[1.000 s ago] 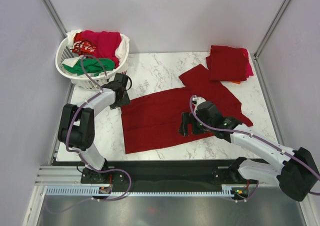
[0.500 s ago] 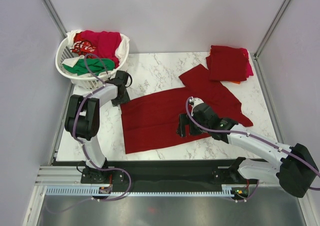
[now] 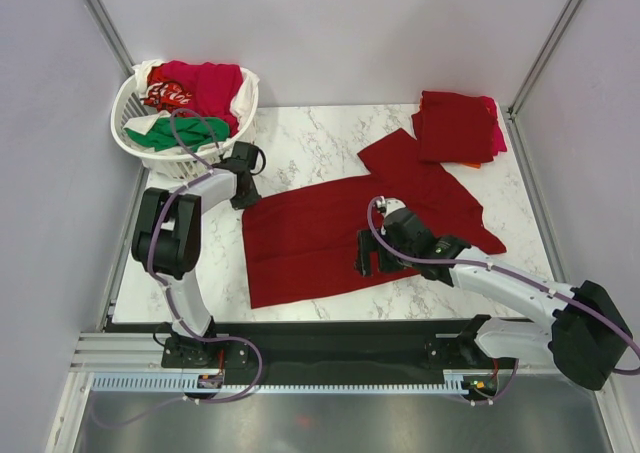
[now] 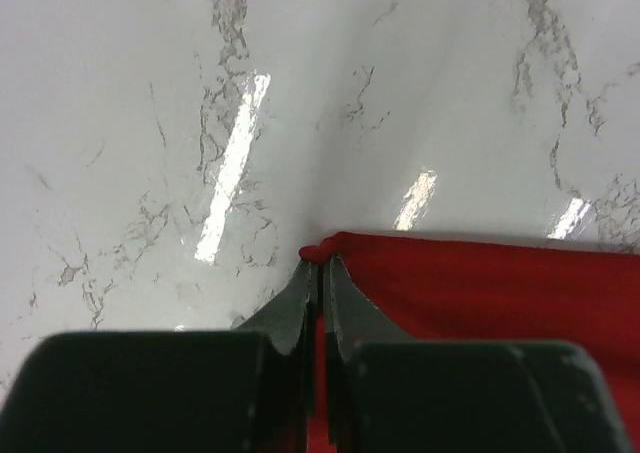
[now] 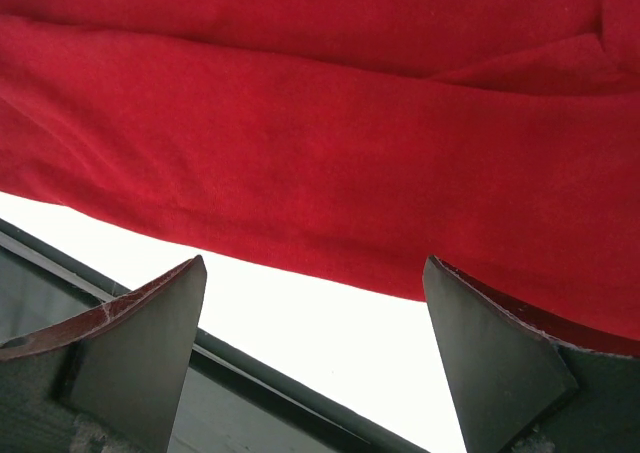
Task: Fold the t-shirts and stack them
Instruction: Fold the tshirt
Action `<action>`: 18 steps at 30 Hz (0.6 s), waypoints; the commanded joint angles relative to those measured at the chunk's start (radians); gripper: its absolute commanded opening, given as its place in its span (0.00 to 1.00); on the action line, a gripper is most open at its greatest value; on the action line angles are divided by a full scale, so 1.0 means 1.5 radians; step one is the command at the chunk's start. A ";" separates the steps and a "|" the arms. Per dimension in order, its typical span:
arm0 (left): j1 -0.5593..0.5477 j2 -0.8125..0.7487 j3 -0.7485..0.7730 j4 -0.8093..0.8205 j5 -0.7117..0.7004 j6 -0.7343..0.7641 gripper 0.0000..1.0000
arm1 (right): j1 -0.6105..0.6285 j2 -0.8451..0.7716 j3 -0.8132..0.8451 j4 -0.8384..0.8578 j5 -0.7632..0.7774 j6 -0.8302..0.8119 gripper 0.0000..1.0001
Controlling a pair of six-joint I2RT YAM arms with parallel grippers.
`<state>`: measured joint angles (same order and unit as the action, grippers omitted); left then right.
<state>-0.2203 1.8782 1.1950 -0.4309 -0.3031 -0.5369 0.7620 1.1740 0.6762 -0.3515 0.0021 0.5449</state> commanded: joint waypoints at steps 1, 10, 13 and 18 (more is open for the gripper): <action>0.001 0.040 0.012 0.002 0.018 0.018 0.02 | 0.001 0.003 -0.007 0.016 0.016 -0.003 0.98; 0.002 -0.073 0.007 -0.020 0.002 0.036 0.02 | -0.054 0.077 0.283 -0.072 0.107 -0.003 0.98; 0.003 -0.089 0.021 -0.039 0.033 0.045 0.02 | -0.122 0.174 0.430 -0.103 0.102 -0.003 0.98; 0.003 -0.094 0.048 -0.075 0.070 0.050 0.02 | -0.201 0.344 0.630 -0.107 0.107 -0.009 0.98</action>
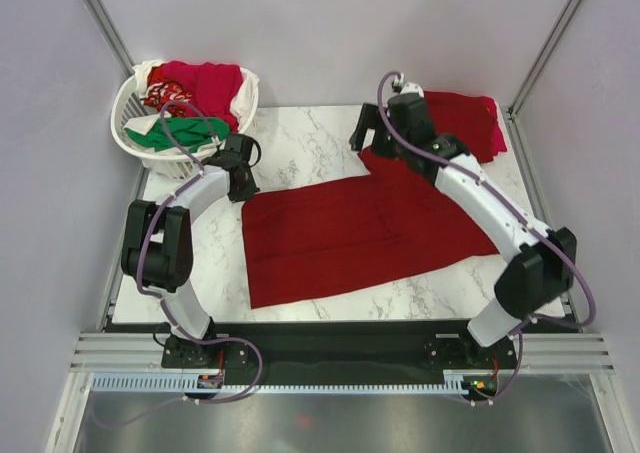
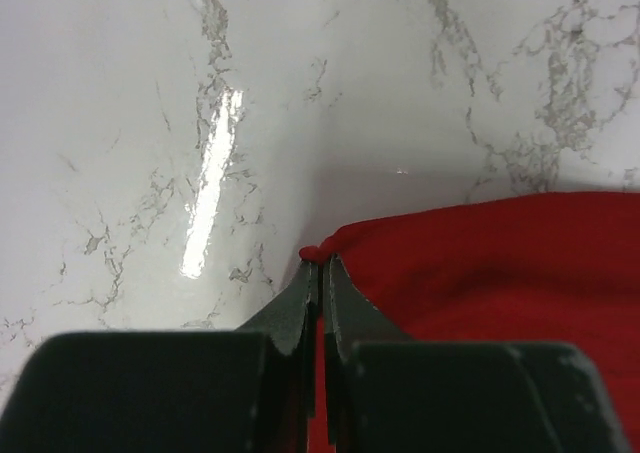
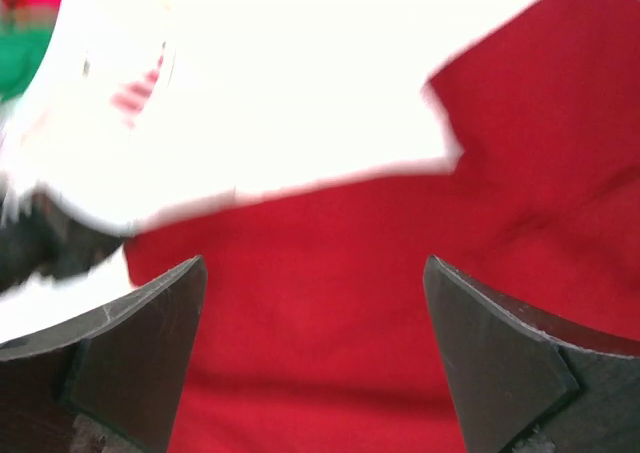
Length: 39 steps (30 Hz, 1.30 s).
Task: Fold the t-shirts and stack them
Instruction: Fold the tshirt
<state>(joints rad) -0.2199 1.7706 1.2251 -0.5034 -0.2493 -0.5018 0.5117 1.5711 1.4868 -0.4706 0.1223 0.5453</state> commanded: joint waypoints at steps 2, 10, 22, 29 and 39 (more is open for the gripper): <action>0.002 -0.030 0.030 -0.031 0.055 0.025 0.02 | -0.054 0.166 0.149 -0.042 0.036 -0.019 0.98; 0.001 -0.070 0.001 -0.035 0.061 0.022 0.02 | -0.088 0.499 0.559 -0.160 0.127 -0.099 0.98; -0.016 -0.062 -0.012 -0.035 0.053 0.013 0.02 | -0.119 0.650 0.626 -0.125 0.162 -0.113 0.96; -0.017 -0.039 -0.013 -0.034 0.046 0.007 0.02 | -0.129 0.731 0.658 -0.111 0.152 -0.114 0.95; -0.010 -0.011 -0.005 -0.035 0.009 0.008 0.02 | -0.130 0.739 0.575 -0.091 0.093 -0.097 0.28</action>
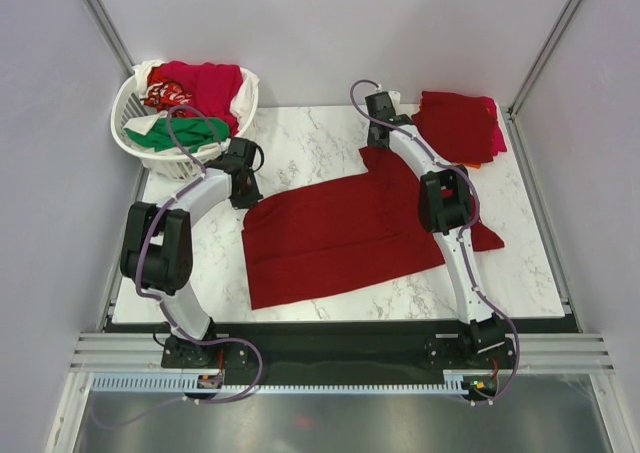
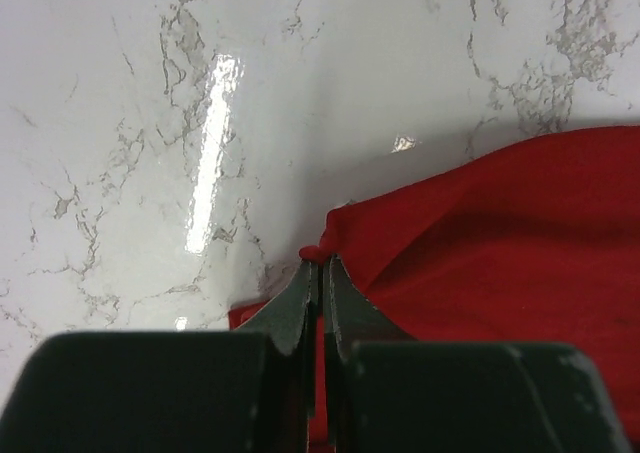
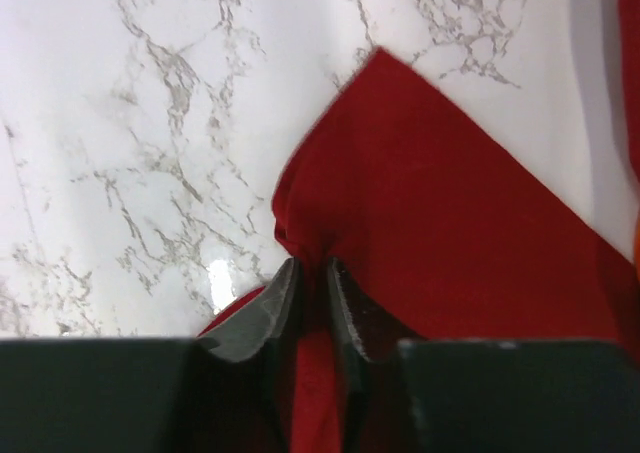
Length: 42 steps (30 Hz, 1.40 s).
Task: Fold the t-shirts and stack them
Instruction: Fold the tshirt
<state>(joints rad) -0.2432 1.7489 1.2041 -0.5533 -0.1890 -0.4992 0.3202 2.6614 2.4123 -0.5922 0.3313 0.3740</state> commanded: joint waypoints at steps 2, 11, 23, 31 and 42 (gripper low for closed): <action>0.015 0.002 0.008 -0.004 -0.028 0.006 0.02 | 0.000 0.012 -0.052 -0.003 -0.068 0.021 0.13; 0.058 -0.050 0.046 -0.045 -0.039 0.026 0.02 | 0.019 -0.041 -0.043 0.060 -0.157 0.022 0.00; 0.056 -0.088 0.066 -0.077 -0.010 0.062 0.02 | 0.022 -0.227 -0.226 0.170 -0.197 0.009 0.00; 0.057 -0.145 0.038 -0.104 -0.040 0.078 0.02 | 0.022 -0.356 -0.313 0.155 -0.054 -0.006 0.00; 0.059 -0.236 -0.020 -0.163 -0.117 0.098 0.02 | 0.022 -0.439 -0.448 0.181 -0.097 0.018 0.00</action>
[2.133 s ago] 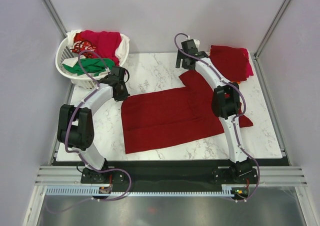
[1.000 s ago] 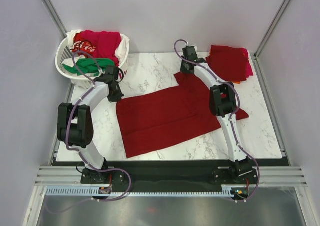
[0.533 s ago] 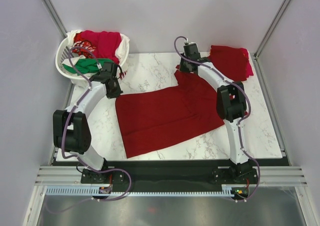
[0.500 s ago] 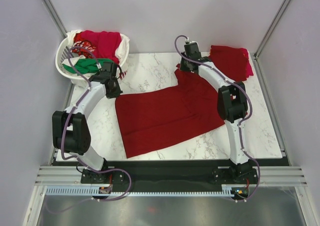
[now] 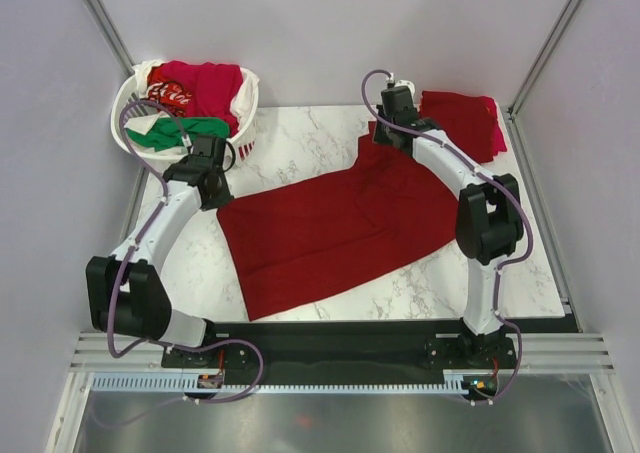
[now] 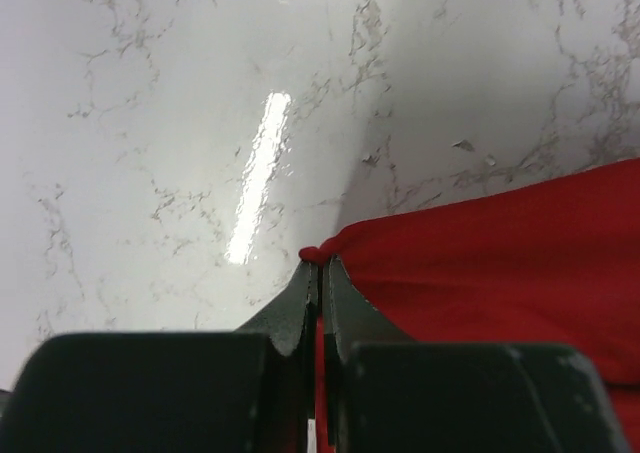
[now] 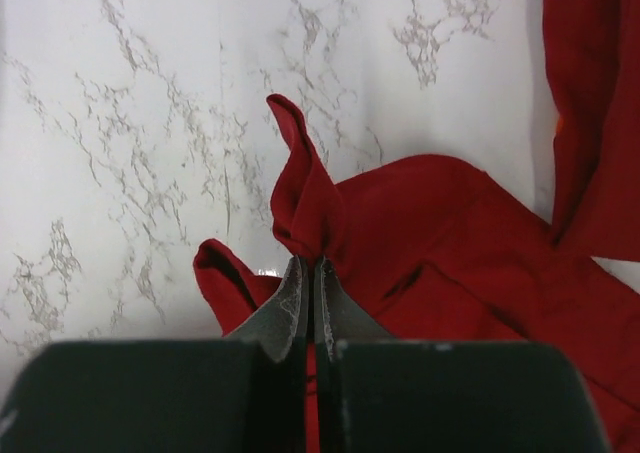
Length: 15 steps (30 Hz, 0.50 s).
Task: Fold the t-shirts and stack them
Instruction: Fold the tshirt
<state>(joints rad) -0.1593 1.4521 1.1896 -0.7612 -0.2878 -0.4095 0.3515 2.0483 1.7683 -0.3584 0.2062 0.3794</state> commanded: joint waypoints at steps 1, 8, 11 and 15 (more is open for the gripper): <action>0.004 -0.042 -0.019 -0.029 -0.054 0.039 0.02 | 0.002 -0.027 -0.022 0.026 -0.023 0.019 0.00; 0.017 -0.053 -0.043 -0.035 -0.059 0.051 0.02 | 0.028 0.019 0.012 0.033 -0.022 0.024 0.00; 0.017 -0.055 -0.045 -0.033 -0.053 0.054 0.02 | 0.031 0.042 0.034 0.032 -0.030 0.027 0.00; 0.017 -0.067 -0.044 -0.033 -0.031 0.075 0.02 | 0.031 0.020 0.024 0.031 -0.023 0.027 0.00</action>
<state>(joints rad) -0.1387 1.3972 1.1221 -0.8085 -0.3340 -0.3634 0.4023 2.1040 1.7771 -0.3416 0.1696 0.4076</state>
